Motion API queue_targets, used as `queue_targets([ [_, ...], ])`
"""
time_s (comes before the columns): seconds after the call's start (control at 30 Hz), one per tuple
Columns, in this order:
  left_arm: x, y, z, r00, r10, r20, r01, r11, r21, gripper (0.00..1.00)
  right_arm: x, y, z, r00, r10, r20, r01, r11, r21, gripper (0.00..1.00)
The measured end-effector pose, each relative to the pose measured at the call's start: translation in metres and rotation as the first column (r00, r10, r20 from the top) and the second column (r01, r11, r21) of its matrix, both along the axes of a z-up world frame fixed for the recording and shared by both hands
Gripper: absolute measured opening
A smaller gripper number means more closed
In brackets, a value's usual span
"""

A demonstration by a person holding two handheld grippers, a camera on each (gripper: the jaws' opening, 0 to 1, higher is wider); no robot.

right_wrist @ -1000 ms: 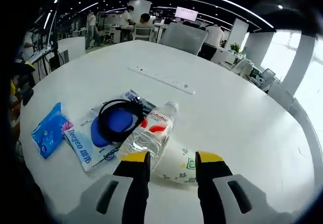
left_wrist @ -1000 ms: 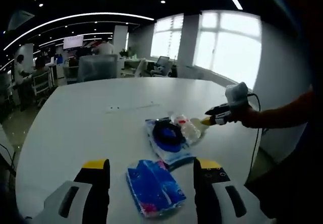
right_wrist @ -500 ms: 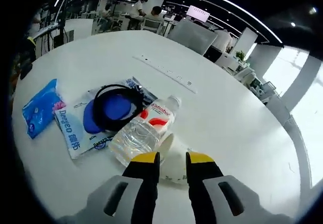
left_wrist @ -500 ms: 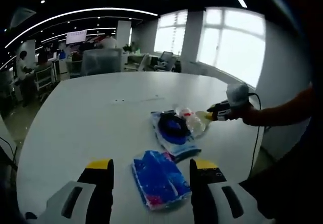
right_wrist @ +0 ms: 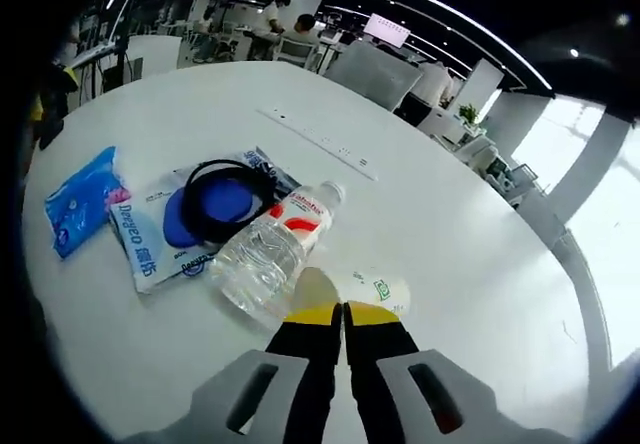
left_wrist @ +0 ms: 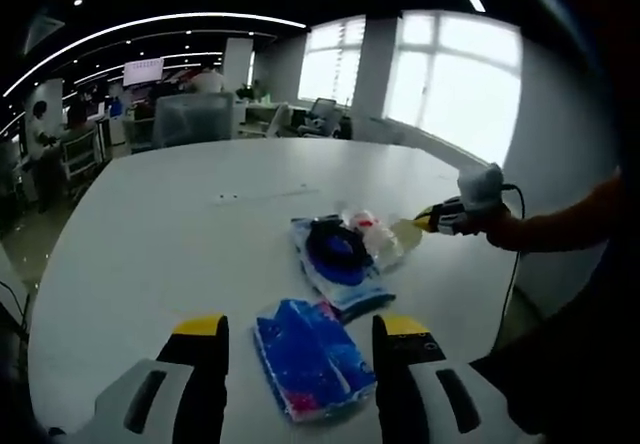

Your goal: Arrange the tabletop items into an orderly group along one side of the table until the central work area is clear of visible clutter.

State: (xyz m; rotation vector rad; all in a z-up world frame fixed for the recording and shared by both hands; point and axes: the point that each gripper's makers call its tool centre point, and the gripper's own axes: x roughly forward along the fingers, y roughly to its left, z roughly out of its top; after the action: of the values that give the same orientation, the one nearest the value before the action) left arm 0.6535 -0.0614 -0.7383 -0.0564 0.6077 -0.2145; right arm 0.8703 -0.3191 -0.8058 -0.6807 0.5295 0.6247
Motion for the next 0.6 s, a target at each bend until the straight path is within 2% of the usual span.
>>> queue_targets([
  [0.17,0.002,-0.003,0.001,1.0,-0.011,0.003,0.011,1.0,0.002,0.56,-0.001,-0.006,0.005,1.0,-0.014,0.008,0.014,1.0,0.015,0.0],
  [0.33,0.004,-0.004,0.005,1.0,-0.013,0.018,0.013,1.0,0.001,0.56,-0.001,-0.009,0.017,0.999,-0.036,0.013,0.035,0.998,0.061,0.0],
  [0.6,0.008,-0.007,0.011,0.999,-0.019,0.037,0.019,1.0,0.007,0.56,0.002,-0.006,0.048,0.997,-0.053,0.051,0.046,0.99,0.13,0.0],
])
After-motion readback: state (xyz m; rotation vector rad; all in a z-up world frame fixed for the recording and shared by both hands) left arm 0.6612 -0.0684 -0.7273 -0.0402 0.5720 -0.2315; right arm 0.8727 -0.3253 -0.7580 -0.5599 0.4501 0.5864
